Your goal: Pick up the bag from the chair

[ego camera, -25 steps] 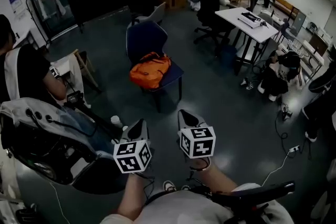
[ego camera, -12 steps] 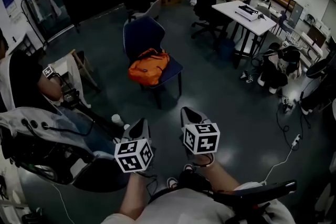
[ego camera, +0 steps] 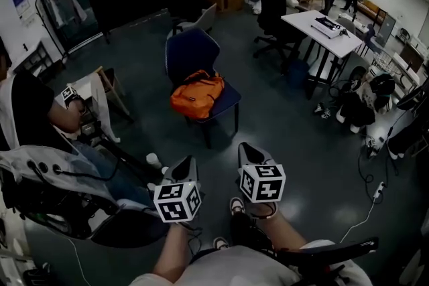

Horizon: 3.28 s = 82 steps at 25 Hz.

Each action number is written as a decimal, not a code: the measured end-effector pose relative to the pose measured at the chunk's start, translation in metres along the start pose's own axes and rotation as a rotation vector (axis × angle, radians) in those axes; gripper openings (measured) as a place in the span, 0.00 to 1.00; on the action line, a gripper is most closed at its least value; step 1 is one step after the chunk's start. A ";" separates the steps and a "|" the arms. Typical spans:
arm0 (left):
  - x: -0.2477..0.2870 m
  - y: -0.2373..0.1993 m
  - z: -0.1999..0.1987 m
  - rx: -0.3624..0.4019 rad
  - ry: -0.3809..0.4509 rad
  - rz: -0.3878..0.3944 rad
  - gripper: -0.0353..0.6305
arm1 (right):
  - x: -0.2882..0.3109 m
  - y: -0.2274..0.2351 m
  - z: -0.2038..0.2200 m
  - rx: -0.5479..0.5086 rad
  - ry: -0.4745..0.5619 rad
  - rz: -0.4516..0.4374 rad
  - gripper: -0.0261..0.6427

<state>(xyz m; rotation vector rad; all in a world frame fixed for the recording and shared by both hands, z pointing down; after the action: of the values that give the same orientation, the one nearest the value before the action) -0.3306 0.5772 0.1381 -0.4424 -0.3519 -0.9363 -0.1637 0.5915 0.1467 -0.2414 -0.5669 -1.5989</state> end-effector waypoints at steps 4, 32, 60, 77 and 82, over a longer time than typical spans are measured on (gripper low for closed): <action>0.026 -0.006 -0.015 -0.013 0.010 -0.014 0.07 | 0.022 0.013 -0.015 -0.015 -0.006 -0.012 0.09; 0.192 -0.015 -0.118 -0.045 0.027 -0.078 0.07 | 0.169 0.110 -0.121 -0.036 -0.036 -0.084 0.09; 0.283 -0.050 -0.163 -0.103 0.037 -0.126 0.07 | 0.241 0.186 -0.181 -0.080 -0.026 -0.023 0.09; 0.390 -0.092 -0.218 -0.077 0.033 -0.092 0.07 | 0.331 0.228 -0.230 -0.069 -0.020 0.042 0.09; 0.432 -0.101 -0.255 -0.046 0.037 -0.066 0.07 | 0.367 0.242 -0.259 -0.047 -0.013 0.061 0.09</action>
<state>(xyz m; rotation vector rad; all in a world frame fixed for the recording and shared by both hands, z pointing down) -0.1530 0.0979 0.1458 -0.4572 -0.3137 -1.0166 0.0748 0.1408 0.1527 -0.3015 -0.5272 -1.5533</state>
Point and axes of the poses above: the fingertips, and each gripper's own axes: x forward along the fingers, y to its right, z out of its underside, the point moved 2 cm from there along -x, backward along the fingers, and after that the axes turned 6 degrees about -y, right-handed, at the moved point
